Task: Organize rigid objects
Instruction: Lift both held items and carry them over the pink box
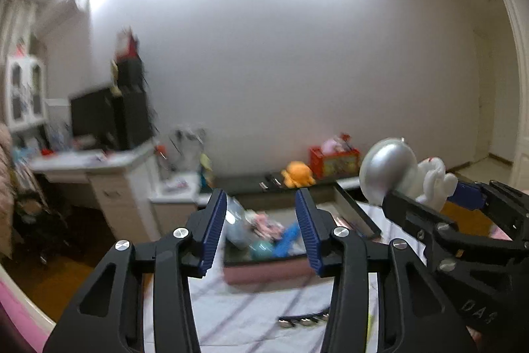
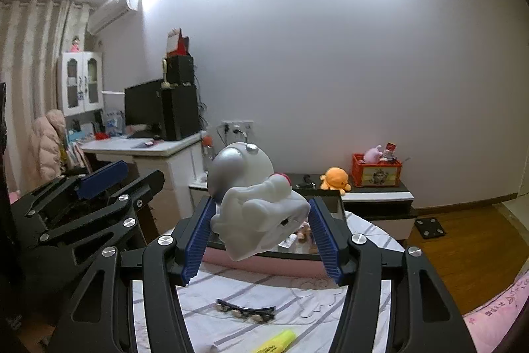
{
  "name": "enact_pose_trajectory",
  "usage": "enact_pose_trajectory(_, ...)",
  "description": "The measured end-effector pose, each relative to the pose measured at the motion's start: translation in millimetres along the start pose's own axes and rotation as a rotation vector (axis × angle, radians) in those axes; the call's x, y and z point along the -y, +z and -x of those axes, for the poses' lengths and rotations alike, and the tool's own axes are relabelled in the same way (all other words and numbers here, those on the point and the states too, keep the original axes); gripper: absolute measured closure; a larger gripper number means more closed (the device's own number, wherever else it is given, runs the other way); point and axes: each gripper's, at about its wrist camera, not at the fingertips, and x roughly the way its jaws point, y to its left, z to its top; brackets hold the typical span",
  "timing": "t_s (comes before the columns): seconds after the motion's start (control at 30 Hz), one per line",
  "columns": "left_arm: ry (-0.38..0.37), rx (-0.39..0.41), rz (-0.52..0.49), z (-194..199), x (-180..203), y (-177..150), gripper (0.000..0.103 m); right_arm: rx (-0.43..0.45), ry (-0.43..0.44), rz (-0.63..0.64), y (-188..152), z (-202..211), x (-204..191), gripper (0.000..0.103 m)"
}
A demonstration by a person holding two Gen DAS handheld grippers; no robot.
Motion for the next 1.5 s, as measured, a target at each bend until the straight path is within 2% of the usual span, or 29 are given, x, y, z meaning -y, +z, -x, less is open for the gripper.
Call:
enact_pose_trajectory(0.07,0.003,-0.06,0.033,-25.0,-2.4,-22.1,0.056,-0.032,-0.003,-0.01,-7.7,-14.6,4.4,0.044)
enact_pose_trajectory(0.2,-0.04,-0.251,0.061,-65.8,-3.0,-68.8,0.055,-0.149,-0.013,-0.037,-48.6,-55.6,18.5,0.044)
enact_pose_trajectory(0.27,-0.033,-0.284,0.106,-71.8,-7.3,-83.4,0.045,-0.178,-0.034,-0.071,-70.4,-68.1,26.9,0.044)
enact_pose_trajectory(0.3,-0.042,-0.29,0.114,-74.7,-7.9,-89.0,0.045,-0.196,-0.058,-0.082,-79.1,-73.9,30.0,0.044)
enact_pose_trajectory(0.37,-0.038,-0.332,0.112,-83.7,-8.0,-96.7,0.043,-0.211,-0.03,-0.127,-90.4,-82.4,35.5,0.044)
enact_pose_trajectory(0.4,-0.041,-0.332,0.121,-84.3,-10.5,-99.7,0.043,-0.225,-0.032,-0.122,-93.5,-86.1,36.2,0.044)
enact_pose_trajectory(0.53,-0.029,-0.316,0.17,-75.6,-23.0,-99.0,0.027,-0.234,-0.021,-0.125,-97.3,-88.0,40.6,0.044)
enact_pose_trajectory(0.67,-0.032,-0.283,0.17,-39.1,-35.0,-97.8,0.012,-0.221,-0.019,-0.117,-90.2,-75.8,42.4,0.044)
enact_pose_trajectory(0.8,-0.082,-0.239,0.186,8.0,-36.7,-101.0,0.007,-0.192,-0.022,-0.111,-82.0,-52.2,38.5,0.044)
enact_pose_trajectory(0.87,-0.112,-0.23,0.163,28.5,-28.9,-105.4,0.006,-0.179,-0.016,-0.11,-81.6,-39.1,36.8,0.044)
enact_pose_trajectory(0.93,-0.102,-0.225,0.137,44.8,-19.1,-113.6,0.005,-0.174,-0.005,-0.112,-83.5,-21.9,35.1,0.044)
enact_pose_trajectory(1.17,-0.153,-0.276,0.092,65.6,17.1,-146.2,0.005,-0.175,-0.023,-0.097,-101.7,22.8,28.5,0.044)
enact_pose_trajectory(1.33,-0.132,-0.332,0.057,58.8,36.6,-171.3,0.005,-0.181,-0.042,-0.098,-113.9,46.0,32.2,0.044)
enact_pose_trajectory(1.4,-0.125,-0.351,0.062,51.6,39.1,-178.0,0.014,-0.183,-0.05,-0.101,-118.4,50.9,34.8,0.044)
enact_pose_trajectory(1.43,-0.123,-0.367,0.06,47.8,40.0,-181.0,0.032,-0.188,-0.052,-0.102,-120.3,52.0,36.0,0.044)
enact_pose_trajectory(1.47,-0.138,-0.383,0.063,43.7,39.6,-183.1,0.042,-0.192,-0.052,-0.106,-121.9,52.3,37.3,0.044)
enact_pose_trajectory(1.5,-0.157,-0.395,0.065,39.4,38.8,-184.2,0.042,-0.195,-0.053,-0.108,-122.4,52.0,37.9,0.044)
